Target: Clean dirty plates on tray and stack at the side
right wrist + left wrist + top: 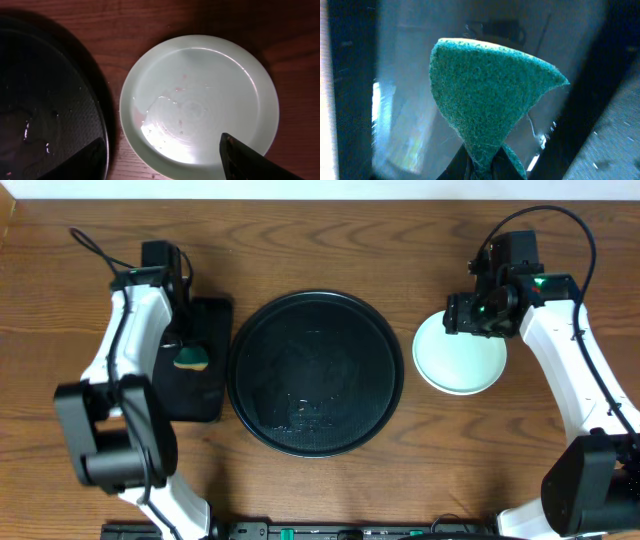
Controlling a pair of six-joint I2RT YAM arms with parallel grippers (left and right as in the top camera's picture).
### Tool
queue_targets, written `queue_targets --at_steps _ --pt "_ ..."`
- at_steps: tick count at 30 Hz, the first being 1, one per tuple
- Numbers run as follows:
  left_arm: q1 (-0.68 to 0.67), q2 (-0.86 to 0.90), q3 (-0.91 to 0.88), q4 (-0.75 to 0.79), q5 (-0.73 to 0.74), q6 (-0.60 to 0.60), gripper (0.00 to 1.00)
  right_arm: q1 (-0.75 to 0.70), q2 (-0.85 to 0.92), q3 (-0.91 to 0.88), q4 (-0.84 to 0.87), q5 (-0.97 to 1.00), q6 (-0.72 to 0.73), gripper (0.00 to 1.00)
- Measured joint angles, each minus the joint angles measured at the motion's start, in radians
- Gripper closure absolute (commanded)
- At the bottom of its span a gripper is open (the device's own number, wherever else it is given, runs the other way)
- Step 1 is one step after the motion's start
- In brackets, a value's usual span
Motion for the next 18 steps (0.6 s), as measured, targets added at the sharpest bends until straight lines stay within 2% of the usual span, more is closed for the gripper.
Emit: queue_targets --at_steps 4,5,7,14,16,17,18 --pt "0.0 0.064 0.0 0.014 -0.001 0.017 0.43 0.001 0.0 0.0 -0.007 0.0 0.0 0.28" --pt "0.0 0.07 0.0 0.014 0.0 0.023 0.39 0.001 0.0 0.0 -0.01 0.0 0.0 0.28" --pt "0.0 0.073 -0.001 0.015 0.0 0.022 0.34 0.001 0.0 0.0 -0.016 0.0 0.0 0.28" --pt "0.0 0.056 0.022 -0.077 0.0 0.018 0.33 0.001 0.0 0.003 -0.04 0.0 0.0 0.27" --pt "0.0 0.034 0.052 -0.122 0.0 0.014 0.33 0.001 0.0 0.018 -0.062 0.0 -0.001 0.18" --pt "0.0 0.013 0.07 -0.14 0.0 0.009 0.33 0.001 0.0 0.031 -0.077 0.0 -0.005 0.01" --pt "0.0 -0.017 0.085 -0.148 0.0 -0.002 0.33 0.001 0.0 0.046 -0.09 0.002 -0.008 0.01"
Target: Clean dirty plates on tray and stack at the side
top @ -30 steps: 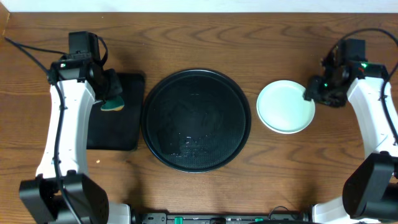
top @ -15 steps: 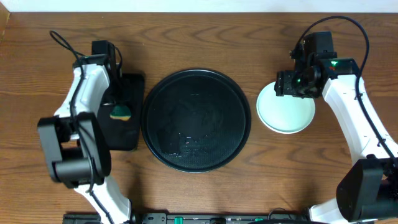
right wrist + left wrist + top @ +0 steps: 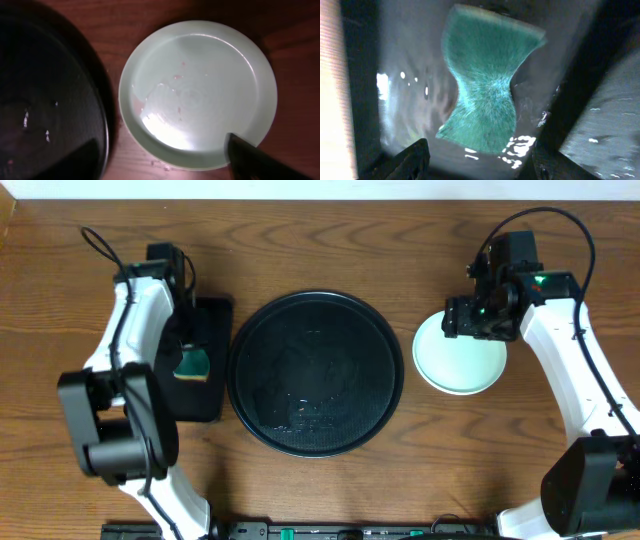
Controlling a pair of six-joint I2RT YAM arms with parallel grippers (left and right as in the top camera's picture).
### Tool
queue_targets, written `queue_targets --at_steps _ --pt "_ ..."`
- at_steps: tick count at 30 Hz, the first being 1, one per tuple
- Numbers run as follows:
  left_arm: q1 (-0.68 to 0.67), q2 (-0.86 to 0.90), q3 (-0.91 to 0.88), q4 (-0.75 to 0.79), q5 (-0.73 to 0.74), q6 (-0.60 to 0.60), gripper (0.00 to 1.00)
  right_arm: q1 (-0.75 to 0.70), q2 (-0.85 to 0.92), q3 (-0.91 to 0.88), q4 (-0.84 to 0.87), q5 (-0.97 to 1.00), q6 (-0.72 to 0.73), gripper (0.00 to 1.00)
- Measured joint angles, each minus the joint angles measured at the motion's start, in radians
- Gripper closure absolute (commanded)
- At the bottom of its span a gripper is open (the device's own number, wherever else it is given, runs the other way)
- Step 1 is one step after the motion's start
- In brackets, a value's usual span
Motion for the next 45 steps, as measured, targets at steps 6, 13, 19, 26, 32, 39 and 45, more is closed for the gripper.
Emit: queue_targets --at_steps 6,13,19,26,32,39,45 --pt "0.0 -0.261 0.053 -0.005 0.0 -0.058 0.23 -0.001 0.0 0.175 -0.148 0.056 -0.024 0.01" --pt "0.0 -0.406 0.062 -0.011 0.0 -0.075 0.22 -0.002 0.0 0.454 -0.4 0.108 -0.031 0.01" --pt "0.0 -0.408 0.062 -0.011 0.0 -0.081 0.22 -0.002 -0.011 0.611 -0.661 0.092 -0.03 0.01" --pt "0.0 -0.408 0.062 -0.011 0.0 -0.081 0.22 -0.002 -0.045 0.623 -0.673 0.015 -0.03 0.01" --pt "0.0 -0.408 0.062 -0.011 0.0 -0.081 0.22 -0.002 -0.045 0.623 -0.677 0.004 -0.03 0.01" --pt "0.0 -0.408 0.062 -0.011 0.0 -0.081 0.22 0.0 -0.058 0.622 -0.572 -0.027 -0.044 0.01" --pt "0.0 -0.408 0.062 -0.011 -0.001 -0.081 0.22 0.03 -0.143 0.577 -0.352 -0.038 -0.118 0.01"
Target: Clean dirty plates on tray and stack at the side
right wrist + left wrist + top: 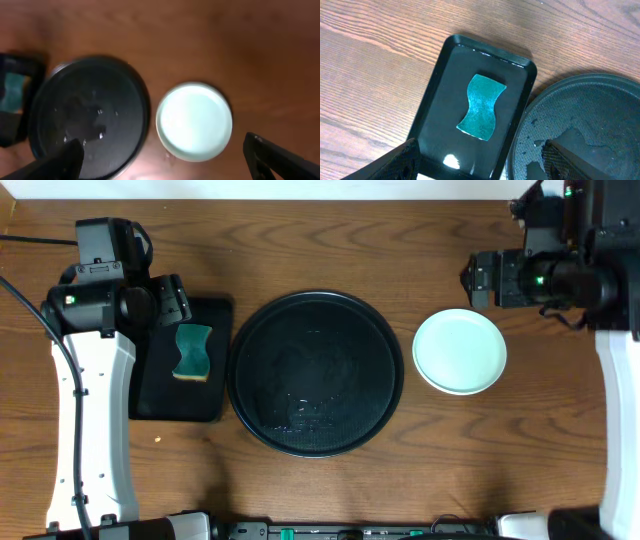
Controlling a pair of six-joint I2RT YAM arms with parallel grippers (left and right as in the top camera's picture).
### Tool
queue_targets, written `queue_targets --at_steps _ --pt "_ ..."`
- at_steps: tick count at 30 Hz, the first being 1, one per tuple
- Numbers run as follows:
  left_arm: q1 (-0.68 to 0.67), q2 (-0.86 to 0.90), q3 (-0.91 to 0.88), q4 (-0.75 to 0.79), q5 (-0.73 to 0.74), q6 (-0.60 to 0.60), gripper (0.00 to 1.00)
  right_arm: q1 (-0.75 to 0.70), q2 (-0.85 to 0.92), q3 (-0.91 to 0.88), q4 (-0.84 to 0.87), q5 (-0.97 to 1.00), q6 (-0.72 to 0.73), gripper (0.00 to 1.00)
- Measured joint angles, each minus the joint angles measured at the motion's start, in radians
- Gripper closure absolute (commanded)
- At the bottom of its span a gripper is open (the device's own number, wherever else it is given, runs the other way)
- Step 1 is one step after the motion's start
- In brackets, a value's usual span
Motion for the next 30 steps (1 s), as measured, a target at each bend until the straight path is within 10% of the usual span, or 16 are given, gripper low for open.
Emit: queue_targets --at_steps 30 --pt "0.0 0.0 0.0 0.0 0.0 -0.003 0.22 -0.016 -1.155 -1.726 1.435 -0.005 -0.151 0.01"
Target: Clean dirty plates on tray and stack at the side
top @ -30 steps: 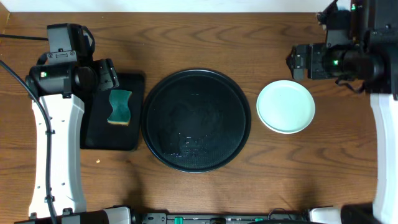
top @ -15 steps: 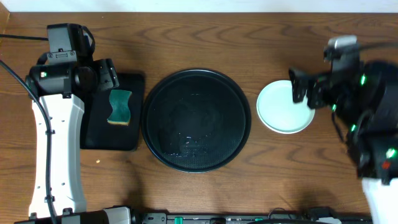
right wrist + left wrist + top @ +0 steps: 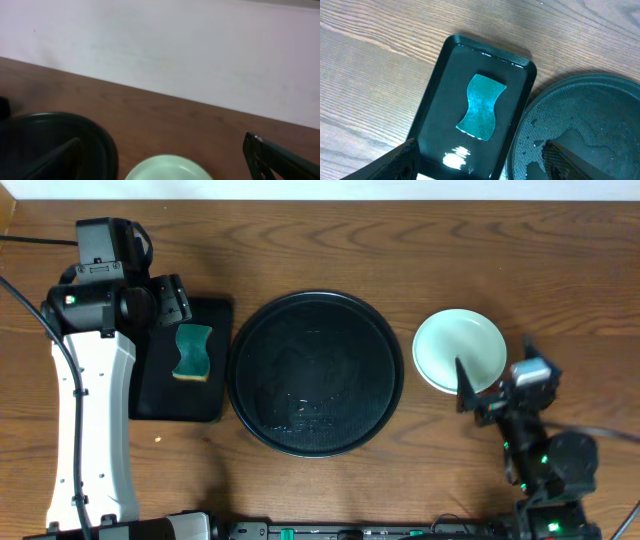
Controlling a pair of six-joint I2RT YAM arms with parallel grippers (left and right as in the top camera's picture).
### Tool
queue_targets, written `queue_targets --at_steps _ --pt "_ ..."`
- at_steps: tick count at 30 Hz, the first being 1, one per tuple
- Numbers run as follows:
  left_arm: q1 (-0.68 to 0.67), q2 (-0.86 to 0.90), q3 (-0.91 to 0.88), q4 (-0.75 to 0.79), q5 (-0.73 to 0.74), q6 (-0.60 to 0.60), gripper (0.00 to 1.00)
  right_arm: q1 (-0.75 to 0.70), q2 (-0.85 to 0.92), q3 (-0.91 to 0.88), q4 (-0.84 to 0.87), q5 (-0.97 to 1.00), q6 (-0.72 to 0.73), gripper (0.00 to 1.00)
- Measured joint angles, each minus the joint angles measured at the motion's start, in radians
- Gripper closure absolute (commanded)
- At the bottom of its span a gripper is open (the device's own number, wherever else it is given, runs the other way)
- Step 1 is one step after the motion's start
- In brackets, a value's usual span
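A single pale green plate (image 3: 458, 345) lies on the wood to the right of the round black tray (image 3: 315, 370); its far rim shows at the bottom of the right wrist view (image 3: 170, 171). The round tray (image 3: 580, 125) holds no plates, only water drops. My right gripper (image 3: 495, 375) hangs open and empty at the plate's near edge (image 3: 162, 142), facing the back wall. My left gripper (image 3: 480, 147) is open and empty, high over the small black tray (image 3: 435, 100) where the green sponge (image 3: 481, 106) lies.
The small rectangular tray (image 3: 160, 395) with the sponge (image 3: 192, 351) sits left of the round tray (image 3: 50, 140). A white wall (image 3: 160, 50) bounds the table at the back. My right arm is folded low at the front right corner.
My right arm has gone from high at the back right to low at the front right, its gripper now beside the plate's near edge. The left arm, sponge and plate have not moved.
First my left gripper pinched the sponge in the small tray while my right gripper hung open just over the plate beside the round tray. Then the sponge lay released. Later both arms stood high above the table; now the right arm is folded down at the front.
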Motion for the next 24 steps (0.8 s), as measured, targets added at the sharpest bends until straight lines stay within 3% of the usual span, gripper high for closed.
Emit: queue_targets --at_steps 5,13,24 --pt "0.0 0.0 0.0 0.0 0.0 0.0 0.22 0.0 -0.128 -0.155 0.043 0.0 0.0 0.01" --pt "0.0 0.0 0.0 0.0 0.0 0.0 0.21 0.0 -0.259 -0.261 0.048 0.0 0.0 0.01" --pt "0.0 0.0 0.0 0.0 0.0 0.0 0.21 0.0 -0.383 -0.285 -0.123 0.0 0.001 0.01"
